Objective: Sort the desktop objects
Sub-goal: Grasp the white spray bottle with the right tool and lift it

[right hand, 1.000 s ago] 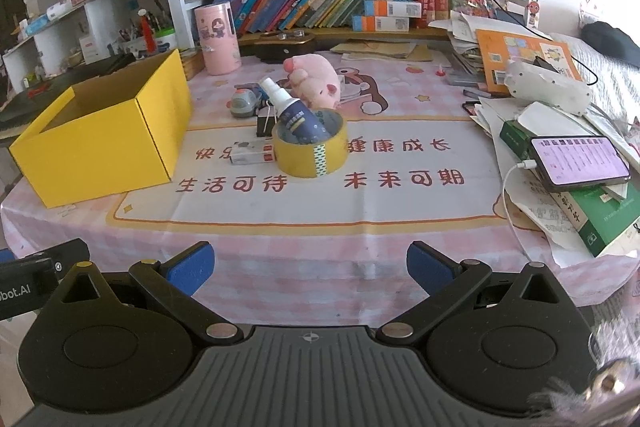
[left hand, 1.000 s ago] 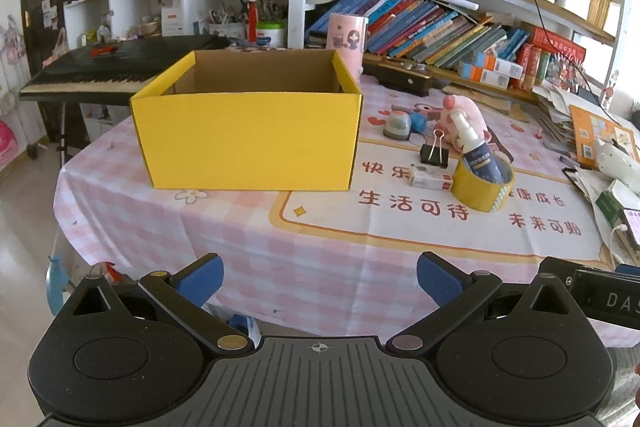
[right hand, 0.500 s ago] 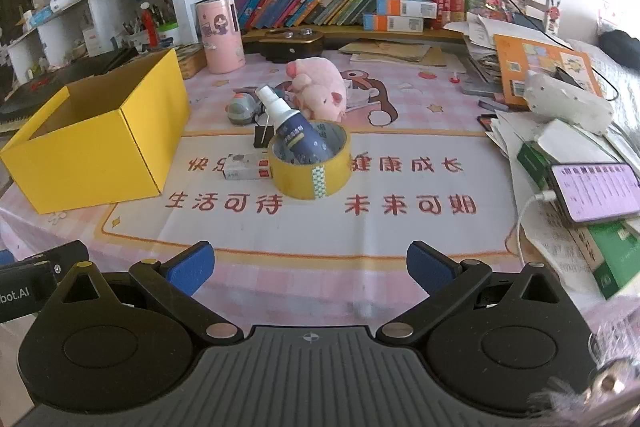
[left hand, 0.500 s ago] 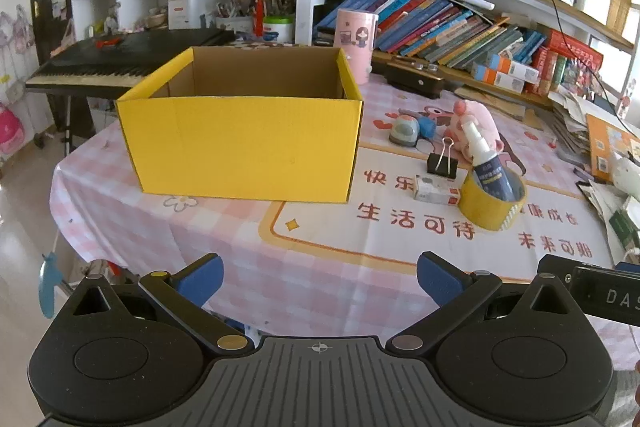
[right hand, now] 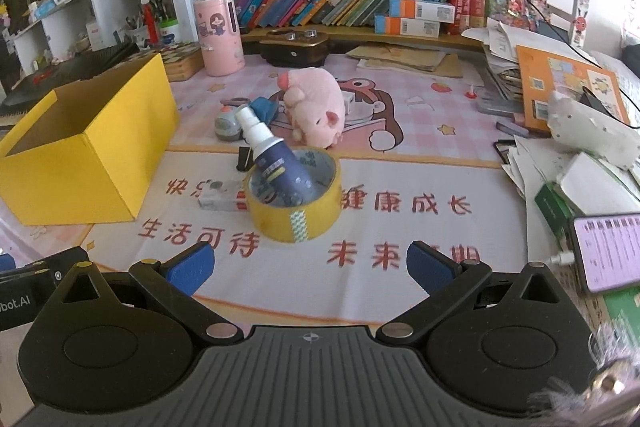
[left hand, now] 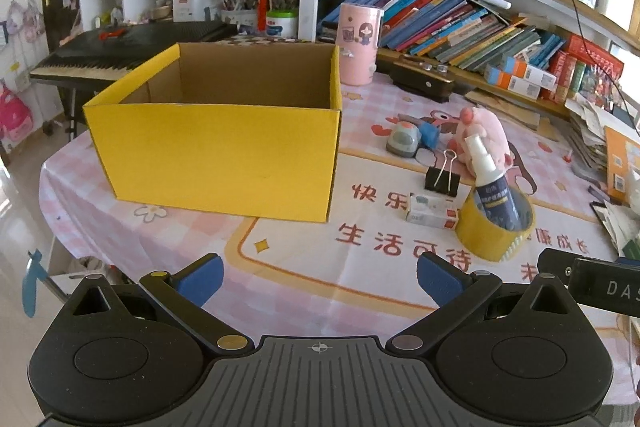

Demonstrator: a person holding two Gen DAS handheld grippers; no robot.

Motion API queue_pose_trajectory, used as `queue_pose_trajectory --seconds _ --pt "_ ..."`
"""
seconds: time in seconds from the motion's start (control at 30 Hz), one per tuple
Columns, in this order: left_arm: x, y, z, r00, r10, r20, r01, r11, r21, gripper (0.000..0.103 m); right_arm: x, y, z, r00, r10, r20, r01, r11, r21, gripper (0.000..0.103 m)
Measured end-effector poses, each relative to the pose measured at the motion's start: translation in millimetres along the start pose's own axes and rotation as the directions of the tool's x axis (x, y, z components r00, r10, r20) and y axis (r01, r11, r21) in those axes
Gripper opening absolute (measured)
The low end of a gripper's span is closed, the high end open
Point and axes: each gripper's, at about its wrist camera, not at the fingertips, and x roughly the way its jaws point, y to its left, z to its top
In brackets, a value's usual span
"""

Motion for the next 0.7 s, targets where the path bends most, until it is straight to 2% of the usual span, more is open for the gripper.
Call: queue_pose_trajectory --seconds 0.3,0.4,0.43,0.5,0.6,0.7 --pt "14.0 -17.5 10.6 0.999 0.051 -0.001 -0.051 0.998 -0.028 0.103 22.3 -15.0 23.9 0.999 0.041 0.012 -0.041 0.999 -0.035 0.103" --pt "17.7 -21.7 14.0 0.997 0.071 -0.003 -0.071 0.997 -0.036 0.103 29.9 -17.4 31.7 0.998 0.066 0.013 -0.065 0.997 -0.049 0.099" --pt "18.6 -22.6 15.0 0.997 0.077 -0.003 -0.077 0.996 -0.037 0.103 33.2 -17.9 34.5 0.997 0.077 0.012 -0.076 0.996 -0.055 0.096" --pt "20.7 -25.3 17.6 0.996 0.090 -0.005 -0.090 0.995 -0.040 0.103 38.7 -17.5 38.4 0.996 0.092 0.006 -0.092 0.994 -0.066 0.078" --pt "22.3 -28.5 20.9 0.994 0.110 -0.004 -0.110 0.993 -0.043 0.103 50.2 -17.6 45.3 0.992 0.129 -0.012 -0.130 0.989 -0.076 0.060" --pt "23.1 -31.1 23.0 0.991 0.132 -0.005 -0.132 0.990 -0.047 0.103 61.9 -16.4 50.7 0.987 0.155 -0.035 -0.158 0.983 -0.093 0.051"
